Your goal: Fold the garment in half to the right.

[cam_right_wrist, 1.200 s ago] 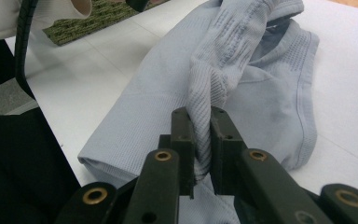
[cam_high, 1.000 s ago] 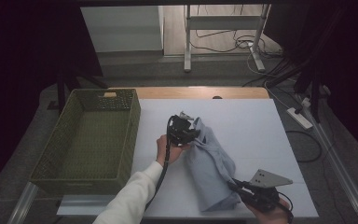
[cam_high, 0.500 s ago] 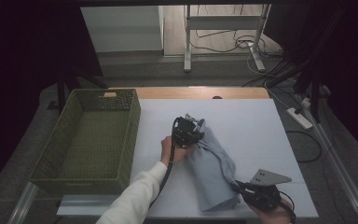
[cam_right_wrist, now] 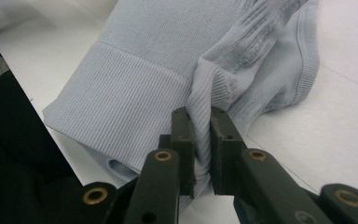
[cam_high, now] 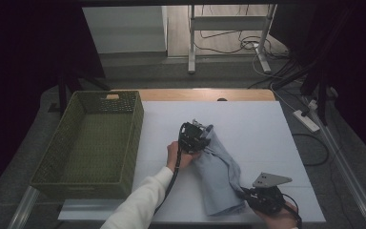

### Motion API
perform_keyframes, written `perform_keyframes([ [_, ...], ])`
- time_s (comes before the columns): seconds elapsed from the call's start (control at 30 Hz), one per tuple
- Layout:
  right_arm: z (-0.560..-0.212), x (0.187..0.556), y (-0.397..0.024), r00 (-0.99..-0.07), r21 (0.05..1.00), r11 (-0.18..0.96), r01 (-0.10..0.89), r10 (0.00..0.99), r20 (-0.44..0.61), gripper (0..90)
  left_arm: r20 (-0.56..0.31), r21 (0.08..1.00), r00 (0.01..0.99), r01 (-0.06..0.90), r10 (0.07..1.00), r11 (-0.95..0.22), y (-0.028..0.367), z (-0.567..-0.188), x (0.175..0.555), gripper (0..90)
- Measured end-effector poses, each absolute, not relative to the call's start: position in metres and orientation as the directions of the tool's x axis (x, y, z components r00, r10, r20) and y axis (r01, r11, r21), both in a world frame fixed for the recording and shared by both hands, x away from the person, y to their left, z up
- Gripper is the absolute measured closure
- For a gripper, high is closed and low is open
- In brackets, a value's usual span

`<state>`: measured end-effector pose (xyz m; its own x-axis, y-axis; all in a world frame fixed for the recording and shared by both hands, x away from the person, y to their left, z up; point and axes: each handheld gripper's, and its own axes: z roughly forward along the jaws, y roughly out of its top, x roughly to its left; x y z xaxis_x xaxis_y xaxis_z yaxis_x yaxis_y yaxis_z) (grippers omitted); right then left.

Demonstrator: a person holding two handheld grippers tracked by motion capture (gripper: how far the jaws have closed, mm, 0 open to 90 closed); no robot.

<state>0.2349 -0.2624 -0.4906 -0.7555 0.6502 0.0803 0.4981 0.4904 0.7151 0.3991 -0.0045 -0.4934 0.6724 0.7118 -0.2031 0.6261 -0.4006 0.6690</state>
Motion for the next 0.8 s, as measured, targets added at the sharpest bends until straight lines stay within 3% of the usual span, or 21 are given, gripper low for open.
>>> perform_keyframes([
  [0.8, -0.4926, 0.2356, -0.2609, -0.767, 0.707, 0.510, 0.489, 0.638, 0.070, 81.2, -0.214, 0.668, 0.673, 0.630, 0.708, -0.397, -0.0047, -0.4968, 0.3996, 80.0],
])
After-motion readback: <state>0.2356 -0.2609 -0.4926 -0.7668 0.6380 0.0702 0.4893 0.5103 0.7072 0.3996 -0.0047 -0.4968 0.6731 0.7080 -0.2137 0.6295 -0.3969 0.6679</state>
